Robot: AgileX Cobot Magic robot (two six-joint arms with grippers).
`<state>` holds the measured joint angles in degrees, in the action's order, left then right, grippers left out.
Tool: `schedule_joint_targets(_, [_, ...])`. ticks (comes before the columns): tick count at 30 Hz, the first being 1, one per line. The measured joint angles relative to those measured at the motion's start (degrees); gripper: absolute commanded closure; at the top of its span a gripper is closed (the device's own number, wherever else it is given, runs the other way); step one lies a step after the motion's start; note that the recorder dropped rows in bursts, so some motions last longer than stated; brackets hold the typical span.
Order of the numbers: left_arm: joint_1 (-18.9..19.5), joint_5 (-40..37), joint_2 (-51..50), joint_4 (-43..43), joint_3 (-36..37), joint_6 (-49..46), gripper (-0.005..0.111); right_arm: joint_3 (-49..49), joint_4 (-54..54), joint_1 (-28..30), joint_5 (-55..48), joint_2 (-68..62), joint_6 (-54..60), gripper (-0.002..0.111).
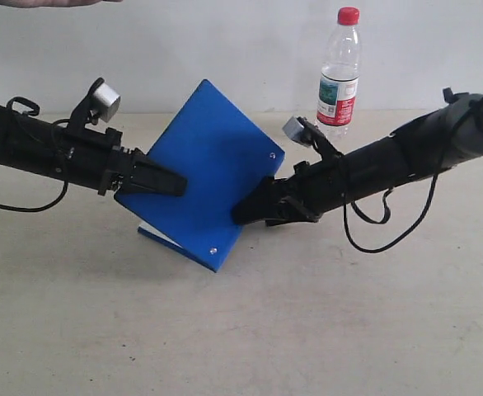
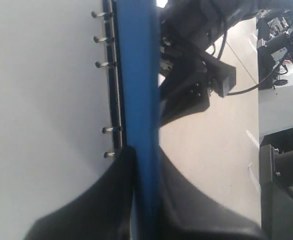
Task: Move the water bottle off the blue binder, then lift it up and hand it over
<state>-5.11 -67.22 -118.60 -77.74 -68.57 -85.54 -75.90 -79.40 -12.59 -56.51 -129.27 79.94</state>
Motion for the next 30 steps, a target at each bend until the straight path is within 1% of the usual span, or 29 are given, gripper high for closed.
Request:
schedule_joint_targets(7, [0.0,-0.6,0.0,0.1,0.0,0.0,0.102,0.0,-9.5,0.0,-8.4,-3.3,9.5,0.019])
schedule_joint_targets(13, [0.0,-1.1,-0.1,0.1,0.0,0.0,0.102,0.0,-14.8,0.0,-11.3,-3.5,13.0,0.020])
schedule_joint_targets(15, [0.0,-1.3,-0.8,-0.4,0.0,0.0,0.102,0.0,-15.9,0.0,-11.3,-3.5,13.4,0.026])
schedule_joint_targets(16, [0.0,-1.4,-1.3,-0.7,0.0,0.2,0.101,0.0,-16.3,0.0,-11.3,-3.5,13.4,0.031])
schedule_joint_targets(17, [0.0,-1.4,-1.7,-1.0,0.0,0.5,0.098,0.0,-16.5,-0.1,-11.3,-3.5,13.4,0.039])
schedule_joint_targets(18, [0.0,-1.4,-2.0,-1.4,0.0,0.9,0.093,0.0,-16.6,-0.4,-11.3,-3.5,13.4,0.048])
schedule_joint_targets(19, [0.0,-0.6,-2.3,-1.6,0.0,1.6,0.078,0.0,-16.7,-0.8,-11.4,-3.5,13.4,0.066])
schedule_joint_targets(20, [0.0,1.8,-2.5,-1.4,0.0,2.1,0.068,0.0,-16.9,-1.7,-11.4,-3.5,13.2,0.076])
schedule_joint_targets(21, [0.0,3.1,-2.6,-1.0,0.0,2.4,0.045,0.0,-17.0,-2.1,-11.3,-3.5,13.2,0.094])
schedule_joint_targets(22, [0.0,5.5,-2.6,-0.6,0.0,2.5,0.035,0.0,-16.9,-2.7,-11.0,-3.5,13.1,0.102])
schedule_joint_targets(23, [0.0,6.3,-2.6,-1.0,0.1,2.5,0.012,0.0,-16.7,-3.1,-11.1,-3.6,13.1,0.108])
schedule_joint_targets(25, [0.0,7.8,-2.6,-3.0,0.1,2.9,-0.003,0.0,-16.9,-3.6,-10.6,-3.6,13.0,0.108])
schedule_joint_targets(26, [0.0,9.3,-2.6,-3.5,-0.3,2.3,-0.003,0.0,-16.9,-3.6,-10.3,-3.7,13.0,0.108])
schedule_joint_targets(28, [0.3,14.7,-2.5,-4.3,-1.7,-0.2,-0.003,0.0,-16.9,-3.6,-10.2,-3.8,13.2,0.108])
schedule_joint_targets(30, [1.8,19.7,-1.6,-6.1,-2.6,-2.9,-0.003,0.0,-16.9,-3.8,-10.8,-3.8,13.9,0.108])
